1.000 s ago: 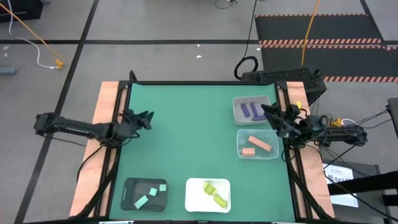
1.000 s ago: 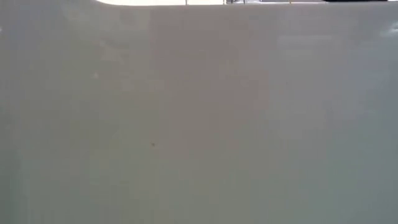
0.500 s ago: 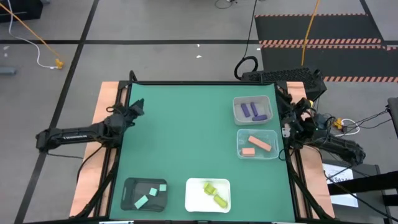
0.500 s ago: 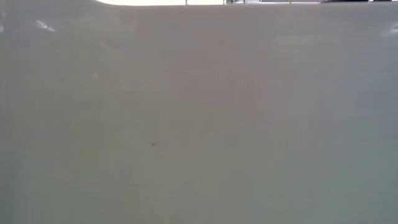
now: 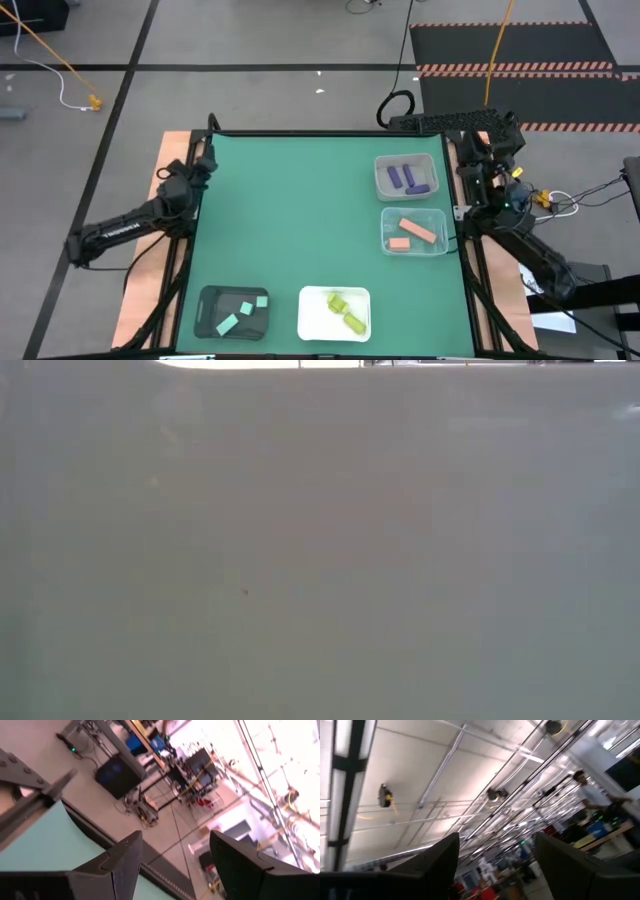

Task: Sort & place blocks by color
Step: Return to Home Position

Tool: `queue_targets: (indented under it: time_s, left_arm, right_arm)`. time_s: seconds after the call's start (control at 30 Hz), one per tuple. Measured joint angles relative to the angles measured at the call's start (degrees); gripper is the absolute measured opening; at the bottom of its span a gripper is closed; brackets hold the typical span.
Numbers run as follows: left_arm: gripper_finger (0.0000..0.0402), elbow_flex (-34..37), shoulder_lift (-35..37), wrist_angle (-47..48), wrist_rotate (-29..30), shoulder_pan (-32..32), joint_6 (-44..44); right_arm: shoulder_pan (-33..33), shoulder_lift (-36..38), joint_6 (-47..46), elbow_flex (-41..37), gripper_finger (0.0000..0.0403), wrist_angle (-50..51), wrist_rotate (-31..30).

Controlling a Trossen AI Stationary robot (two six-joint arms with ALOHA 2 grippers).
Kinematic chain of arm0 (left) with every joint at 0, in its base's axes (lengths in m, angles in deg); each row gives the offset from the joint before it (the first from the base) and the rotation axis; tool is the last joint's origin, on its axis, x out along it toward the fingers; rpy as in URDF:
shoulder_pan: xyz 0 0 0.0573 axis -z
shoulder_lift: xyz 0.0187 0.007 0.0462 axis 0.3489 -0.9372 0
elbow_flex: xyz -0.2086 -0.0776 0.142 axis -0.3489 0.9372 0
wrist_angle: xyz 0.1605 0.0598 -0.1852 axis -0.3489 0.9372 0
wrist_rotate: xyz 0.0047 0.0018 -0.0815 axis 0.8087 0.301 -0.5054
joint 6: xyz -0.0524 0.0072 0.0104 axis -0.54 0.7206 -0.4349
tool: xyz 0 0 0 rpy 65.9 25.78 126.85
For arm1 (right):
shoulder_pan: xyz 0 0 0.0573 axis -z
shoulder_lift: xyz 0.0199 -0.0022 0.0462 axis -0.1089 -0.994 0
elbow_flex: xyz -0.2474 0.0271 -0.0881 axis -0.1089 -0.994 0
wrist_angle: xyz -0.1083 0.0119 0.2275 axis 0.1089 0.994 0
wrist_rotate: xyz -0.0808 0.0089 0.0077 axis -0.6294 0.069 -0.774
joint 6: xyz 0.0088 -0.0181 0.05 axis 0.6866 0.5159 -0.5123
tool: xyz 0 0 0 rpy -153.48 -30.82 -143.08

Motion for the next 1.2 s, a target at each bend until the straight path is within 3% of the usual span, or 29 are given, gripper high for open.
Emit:
queue_targets:
  time_s: [0.53, 1.2]
  left_arm:
    - [0.0232, 0.0, 3.3, 0.0, 0.0, -7.0, 0.0]
    - [0.0232, 0.0, 3.3, 0.0, 0.0, -7.0, 0.0]
  right_arm:
    - [22.6, 0.0, 0.0, 0.0, 0.0251, 0.0, 0.0]
    - [23.7, 0.0, 0.0, 0.0, 0.0251, 0.0, 0.0]
